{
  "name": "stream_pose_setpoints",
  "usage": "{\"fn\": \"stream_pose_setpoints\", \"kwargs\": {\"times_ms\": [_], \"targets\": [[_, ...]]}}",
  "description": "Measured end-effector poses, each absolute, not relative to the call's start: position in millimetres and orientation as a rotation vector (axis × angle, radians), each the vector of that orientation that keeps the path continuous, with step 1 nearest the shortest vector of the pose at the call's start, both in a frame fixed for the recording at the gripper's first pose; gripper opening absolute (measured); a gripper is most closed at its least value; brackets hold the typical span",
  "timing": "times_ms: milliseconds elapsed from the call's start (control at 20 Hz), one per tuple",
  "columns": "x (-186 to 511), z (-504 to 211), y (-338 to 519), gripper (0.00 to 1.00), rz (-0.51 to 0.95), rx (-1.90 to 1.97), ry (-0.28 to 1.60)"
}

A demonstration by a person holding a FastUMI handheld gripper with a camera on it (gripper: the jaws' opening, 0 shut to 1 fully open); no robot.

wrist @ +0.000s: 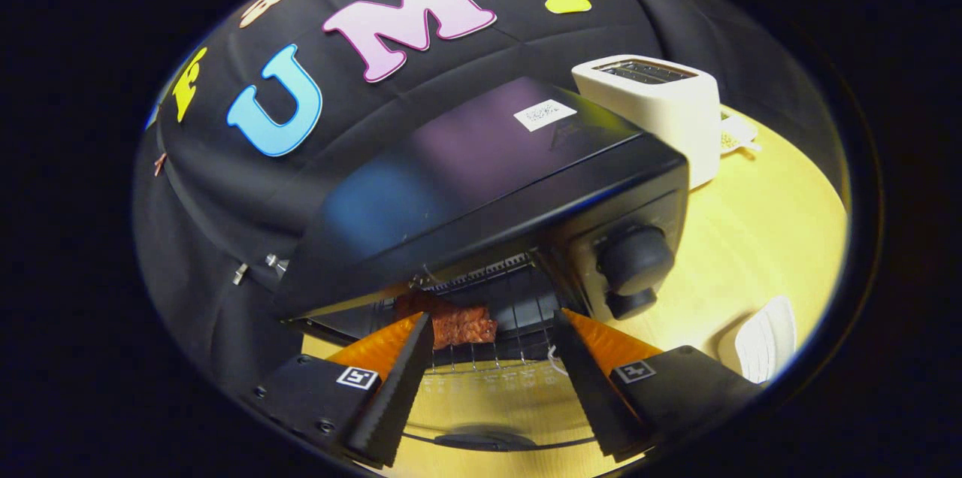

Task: Open the toaster oven, put the food inside, and close the toaster oven door.

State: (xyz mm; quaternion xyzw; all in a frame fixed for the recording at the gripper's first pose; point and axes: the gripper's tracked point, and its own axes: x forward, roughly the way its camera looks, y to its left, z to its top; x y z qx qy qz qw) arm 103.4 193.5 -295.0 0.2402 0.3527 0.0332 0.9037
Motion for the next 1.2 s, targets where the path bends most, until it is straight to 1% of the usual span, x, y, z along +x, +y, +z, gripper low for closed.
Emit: {"fn": "stream_pose_setpoints", "kwargs": {"times_ms": [300, 500, 800, 1000, 1200], "targets": [[54.3, -263.7, 194.9, 0.98, 0.098, 0.354, 0.669], [18.0, -259.8, 208.3, 0.98, 0.142, 0.29, 0.683], [-25.2, -297.3, 238.2, 0.98, 0.183, 0.2, 0.795], [-33.6, -338.3, 255.1, 0.98, 0.163, 0.143, 0.897], [-52.4, -363.7, 262.1, 0.98, 0.138, 0.106, 0.972]]}}
